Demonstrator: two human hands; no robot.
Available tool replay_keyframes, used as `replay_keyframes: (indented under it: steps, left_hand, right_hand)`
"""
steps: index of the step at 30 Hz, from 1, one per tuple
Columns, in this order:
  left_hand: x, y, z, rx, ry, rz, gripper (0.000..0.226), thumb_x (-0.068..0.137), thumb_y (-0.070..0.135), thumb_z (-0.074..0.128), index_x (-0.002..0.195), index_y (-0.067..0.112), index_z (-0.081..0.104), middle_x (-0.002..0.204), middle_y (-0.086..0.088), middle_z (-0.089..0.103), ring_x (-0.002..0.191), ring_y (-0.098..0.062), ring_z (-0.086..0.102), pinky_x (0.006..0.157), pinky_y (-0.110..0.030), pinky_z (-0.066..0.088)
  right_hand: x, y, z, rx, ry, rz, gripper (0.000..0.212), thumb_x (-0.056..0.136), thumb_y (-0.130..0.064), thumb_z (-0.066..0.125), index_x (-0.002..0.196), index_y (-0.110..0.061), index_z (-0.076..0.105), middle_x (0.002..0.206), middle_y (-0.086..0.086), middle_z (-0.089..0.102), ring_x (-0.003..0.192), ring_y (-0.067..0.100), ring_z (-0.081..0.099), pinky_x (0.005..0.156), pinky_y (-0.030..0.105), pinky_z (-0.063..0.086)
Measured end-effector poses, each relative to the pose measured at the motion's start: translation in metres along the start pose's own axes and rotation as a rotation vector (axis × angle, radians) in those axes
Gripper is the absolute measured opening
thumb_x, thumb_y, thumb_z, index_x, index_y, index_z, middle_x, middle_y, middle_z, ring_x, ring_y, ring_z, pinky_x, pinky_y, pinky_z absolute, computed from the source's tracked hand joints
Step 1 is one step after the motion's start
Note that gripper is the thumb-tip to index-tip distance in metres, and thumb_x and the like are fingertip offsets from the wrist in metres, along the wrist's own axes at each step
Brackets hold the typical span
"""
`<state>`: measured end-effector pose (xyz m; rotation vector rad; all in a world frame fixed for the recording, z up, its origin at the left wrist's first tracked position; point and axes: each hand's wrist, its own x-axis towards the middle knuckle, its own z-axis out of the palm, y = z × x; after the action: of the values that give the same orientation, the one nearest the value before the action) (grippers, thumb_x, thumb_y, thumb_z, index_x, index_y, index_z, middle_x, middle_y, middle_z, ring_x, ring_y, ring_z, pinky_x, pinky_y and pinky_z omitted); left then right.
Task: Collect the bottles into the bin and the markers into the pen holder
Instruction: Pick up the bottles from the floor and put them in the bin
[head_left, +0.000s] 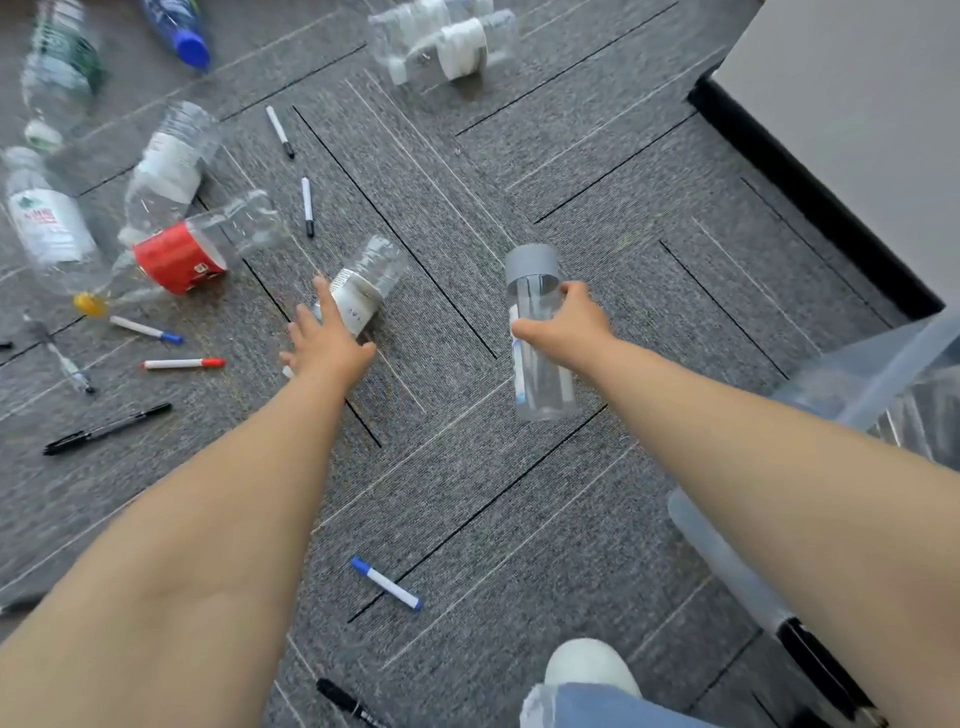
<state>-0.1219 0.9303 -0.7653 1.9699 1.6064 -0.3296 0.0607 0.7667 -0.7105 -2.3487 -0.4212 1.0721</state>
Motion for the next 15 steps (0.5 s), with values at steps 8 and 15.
replay_keyframes:
  steps: [8, 15]
  left_hand:
    - [-0.026, -0.014, 0.027, -0.098, 0.030, -0.002, 0.083, 0.074, 0.040, 0.070, 0.139, 0.016, 0.024, 0.133, -0.016, 0.032, 0.108, -0.037, 0.052, 0.091, -0.046, 0.049]
    - [-0.072, 0.063, -0.006, -0.293, -0.006, 0.199, 0.091, 0.078, 0.040, 0.067, 0.147, 0.023, 0.010, 0.135, -0.010, 0.050, 0.118, -0.033, 0.052, 0.096, -0.045, 0.044]
  right_hand:
    - [-0.016, 0.007, 0.018, 0.015, -0.066, -0.012, 0.079, 0.074, -0.029, 0.070, 0.138, -0.018, 0.025, 0.120, 0.008, 0.051, 0.099, 0.027, 0.059, 0.084, 0.044, 0.055]
    - [-0.063, -0.017, -0.034, 0.219, -0.020, -0.139, 0.064, 0.087, -0.022, 0.056, 0.139, -0.017, 0.020, 0.120, 0.007, 0.049, 0.101, 0.027, 0.056, 0.079, 0.039, 0.048]
